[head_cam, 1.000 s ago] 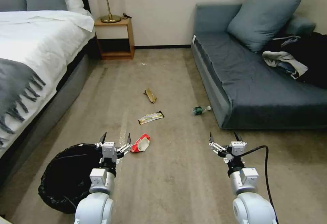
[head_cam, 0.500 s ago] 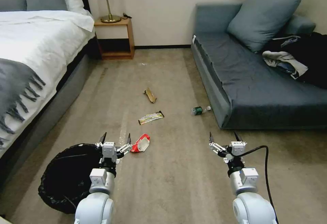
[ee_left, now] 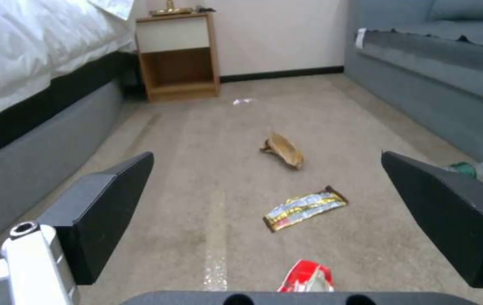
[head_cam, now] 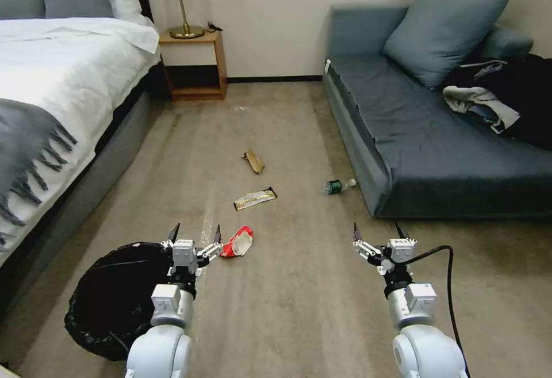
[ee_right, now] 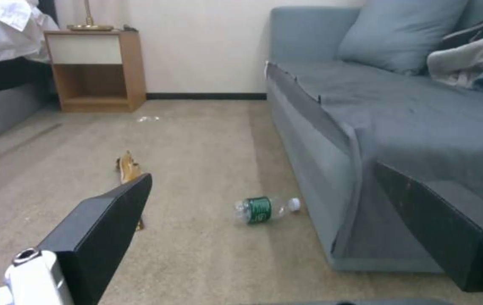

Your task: Pick up the trash bin, then pick up the garbage on the floor and place it into the trash bin.

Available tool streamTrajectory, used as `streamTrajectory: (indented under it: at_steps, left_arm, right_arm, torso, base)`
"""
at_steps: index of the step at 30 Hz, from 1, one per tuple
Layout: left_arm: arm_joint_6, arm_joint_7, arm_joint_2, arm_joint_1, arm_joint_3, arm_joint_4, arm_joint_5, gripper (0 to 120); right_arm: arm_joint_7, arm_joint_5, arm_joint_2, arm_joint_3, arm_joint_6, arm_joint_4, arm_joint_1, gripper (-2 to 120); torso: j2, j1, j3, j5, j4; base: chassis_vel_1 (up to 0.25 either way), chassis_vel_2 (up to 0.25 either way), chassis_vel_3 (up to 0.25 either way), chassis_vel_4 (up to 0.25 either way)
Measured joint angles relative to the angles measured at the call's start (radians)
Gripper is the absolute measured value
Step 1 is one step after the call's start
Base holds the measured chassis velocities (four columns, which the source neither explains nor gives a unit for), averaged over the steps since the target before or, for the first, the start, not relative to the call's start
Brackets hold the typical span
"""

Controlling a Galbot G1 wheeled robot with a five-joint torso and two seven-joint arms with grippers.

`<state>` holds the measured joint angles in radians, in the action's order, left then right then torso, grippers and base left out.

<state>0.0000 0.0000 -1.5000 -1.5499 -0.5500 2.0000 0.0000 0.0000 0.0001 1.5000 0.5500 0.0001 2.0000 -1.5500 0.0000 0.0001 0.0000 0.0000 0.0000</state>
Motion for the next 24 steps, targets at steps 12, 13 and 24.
streamTrajectory:
  at_steps: [12,13,24]
  left_arm:
    - [0.000,0.000,0.000,0.000,0.000,0.000,0.000,100]
    - [0.000,0.000,0.000,0.000,0.000,0.000,0.000,100]
    - [0.000,0.000,0.000,0.000,0.000,0.000,0.000,100]
  right_arm:
    - [0.000,0.000,0.000,0.000,0.000,0.000,0.000,100]
    - [0.000,0.000,0.000,0.000,0.000,0.000,0.000,100]
    - [0.000,0.000,0.000,0.000,0.000,0.000,0.000,100]
  torso:
    - [0.000,0.000,0.000,0.0000,0.0000]
    - [0.000,0.000,0.000,0.0000,0.0000]
    - [0.000,0.000,0.000,0.0000,0.0000]
  base:
    - [0.000,0.000,0.000,0.000]
    - [0.000,0.000,0.000,0.000]
    - [0.000,0.000,0.000,0.000]
